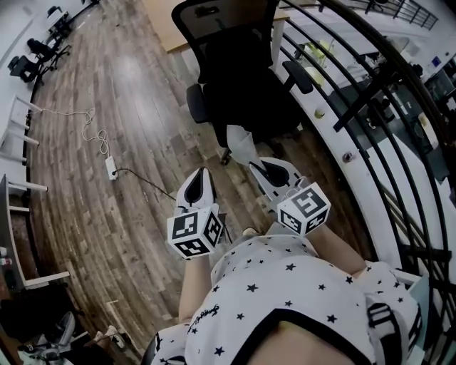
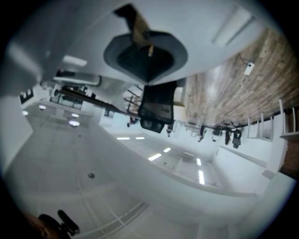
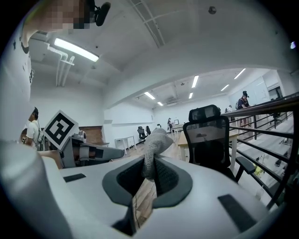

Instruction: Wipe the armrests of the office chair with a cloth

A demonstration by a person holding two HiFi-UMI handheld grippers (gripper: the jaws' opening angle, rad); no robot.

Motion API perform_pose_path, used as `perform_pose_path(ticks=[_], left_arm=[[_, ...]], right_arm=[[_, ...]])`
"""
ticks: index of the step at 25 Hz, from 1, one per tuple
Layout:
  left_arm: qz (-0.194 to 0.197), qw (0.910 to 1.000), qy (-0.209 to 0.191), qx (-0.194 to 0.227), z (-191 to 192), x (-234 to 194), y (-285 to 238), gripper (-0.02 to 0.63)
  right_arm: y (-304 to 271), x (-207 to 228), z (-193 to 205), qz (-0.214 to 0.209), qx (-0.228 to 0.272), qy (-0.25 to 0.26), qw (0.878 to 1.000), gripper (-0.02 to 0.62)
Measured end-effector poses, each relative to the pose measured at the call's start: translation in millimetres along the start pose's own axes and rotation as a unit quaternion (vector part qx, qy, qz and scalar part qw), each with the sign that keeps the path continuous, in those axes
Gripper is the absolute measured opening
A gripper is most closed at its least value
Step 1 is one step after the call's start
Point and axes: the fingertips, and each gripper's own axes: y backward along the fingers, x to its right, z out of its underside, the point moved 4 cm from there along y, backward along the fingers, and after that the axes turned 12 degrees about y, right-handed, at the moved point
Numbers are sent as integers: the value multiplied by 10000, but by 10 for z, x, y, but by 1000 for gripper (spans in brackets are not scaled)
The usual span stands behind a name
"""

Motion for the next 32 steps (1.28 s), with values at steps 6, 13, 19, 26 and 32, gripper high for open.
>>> perform_pose_path(ticks=[6, 13, 19, 26, 32], left_arm=[[7, 9999, 76, -102, -20, -199, -79, 5], [-11, 9996, 199, -209, -20, -294, -250, 5], [-165, 9994, 259, -183, -136, -437, -482, 6], [-398, 9980, 434, -234, -397, -715, -828, 6], [-497, 9977, 407, -213, -686, -837, -1329, 6]], right_arm=[[-188, -65, 25, -14, -184, 53, 9998, 37], [-323, 48, 67, -22, -300, -97, 9995, 37], [-642, 255, 58, -127, -307, -122, 9994, 37], [-1195, 561, -90, -263, -213, -73, 9994, 37], [-1651, 1011, -147, -339, -249, -86, 9991, 37]])
